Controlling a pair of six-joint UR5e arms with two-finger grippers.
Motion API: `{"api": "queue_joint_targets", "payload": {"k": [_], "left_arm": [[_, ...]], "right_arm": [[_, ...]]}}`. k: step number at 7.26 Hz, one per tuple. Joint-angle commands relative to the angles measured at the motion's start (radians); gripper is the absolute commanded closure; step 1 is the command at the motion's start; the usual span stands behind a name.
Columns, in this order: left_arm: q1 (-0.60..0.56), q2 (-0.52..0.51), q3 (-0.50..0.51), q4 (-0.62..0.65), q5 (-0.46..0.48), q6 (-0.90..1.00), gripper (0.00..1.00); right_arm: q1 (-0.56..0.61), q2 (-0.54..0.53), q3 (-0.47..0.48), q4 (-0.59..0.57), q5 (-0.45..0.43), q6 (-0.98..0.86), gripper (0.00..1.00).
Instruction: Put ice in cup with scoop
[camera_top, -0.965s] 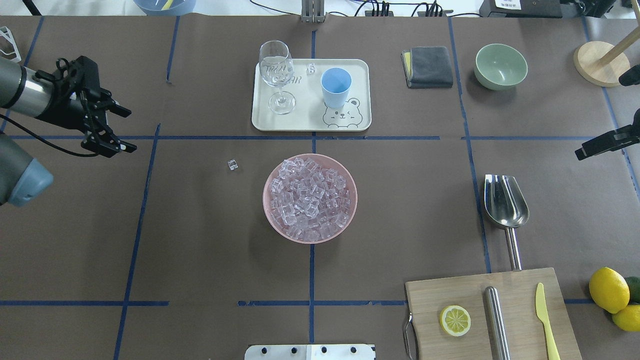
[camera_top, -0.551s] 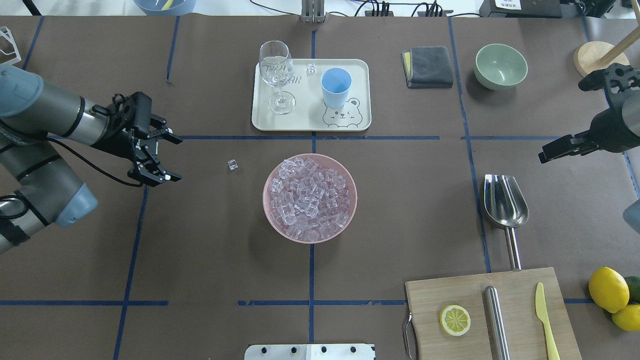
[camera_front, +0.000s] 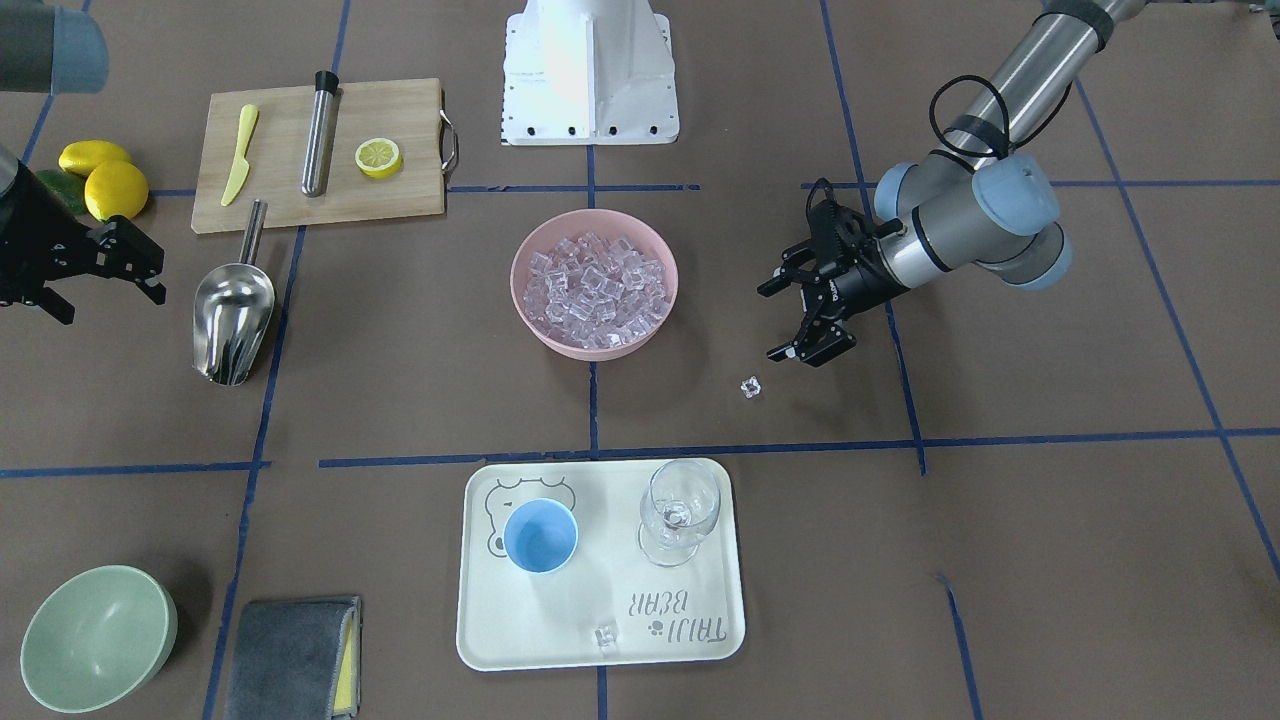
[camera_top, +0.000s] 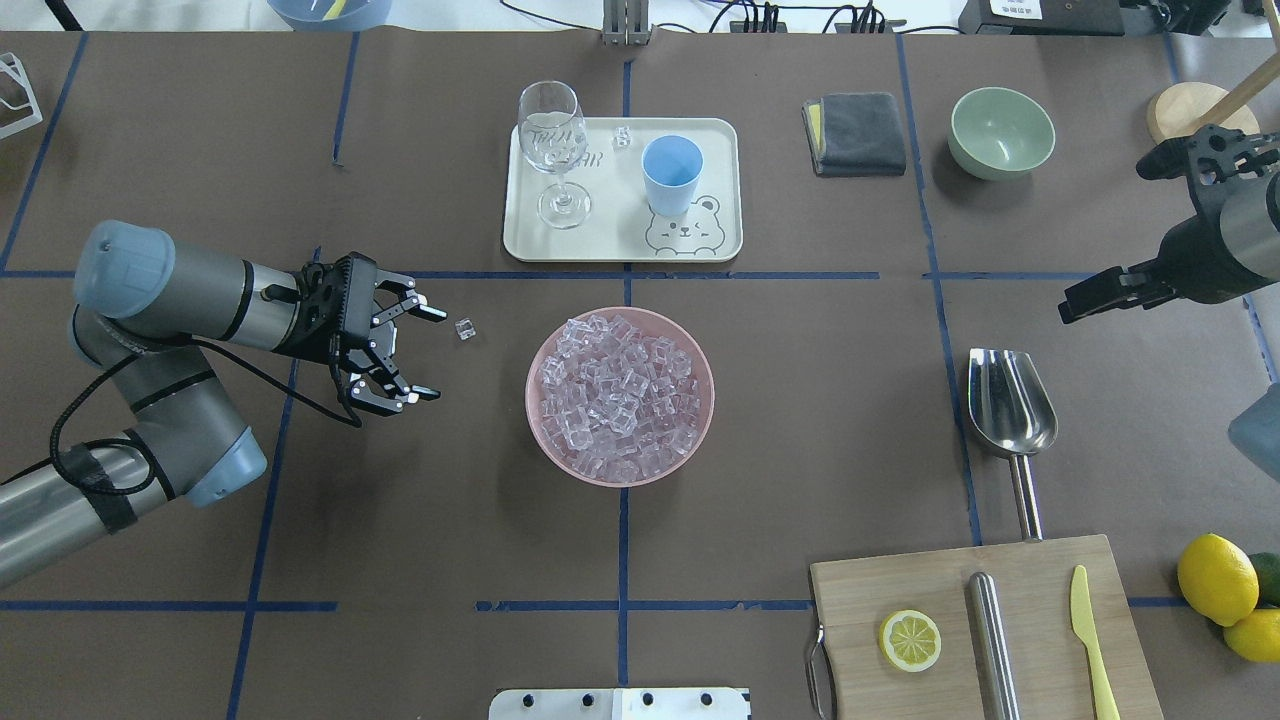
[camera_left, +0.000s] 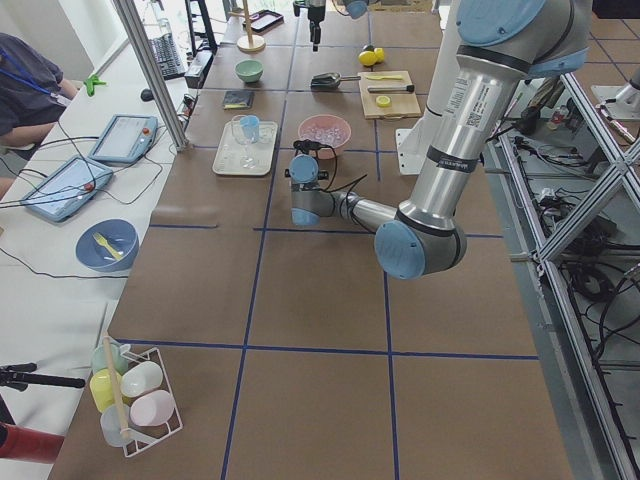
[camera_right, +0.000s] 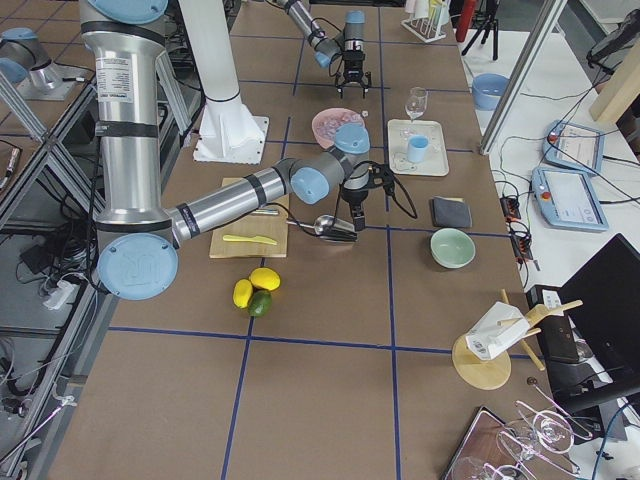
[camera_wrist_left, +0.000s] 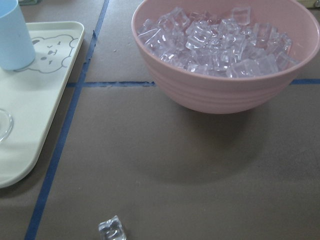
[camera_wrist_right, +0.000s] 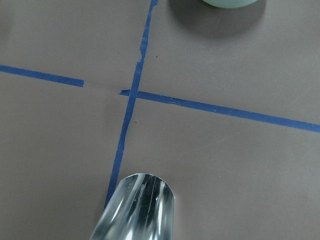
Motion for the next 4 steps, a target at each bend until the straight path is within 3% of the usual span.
{"api": "queue_joint_targets", "payload": {"k": [1, 4], "left_arm": [[0.044, -0.029, 0.018, -0.033, 0.067, -0.024, 0.01], [0.125, -0.047, 0.021, -0.047, 0.125, -0.072, 0.01]], "right_arm": [[-0.004, 0.002, 0.002, 0.000, -0.001, 0.020, 0.00], [-0.004, 0.002, 0.003, 0.000, 0.001, 0.029, 0.00]]}}
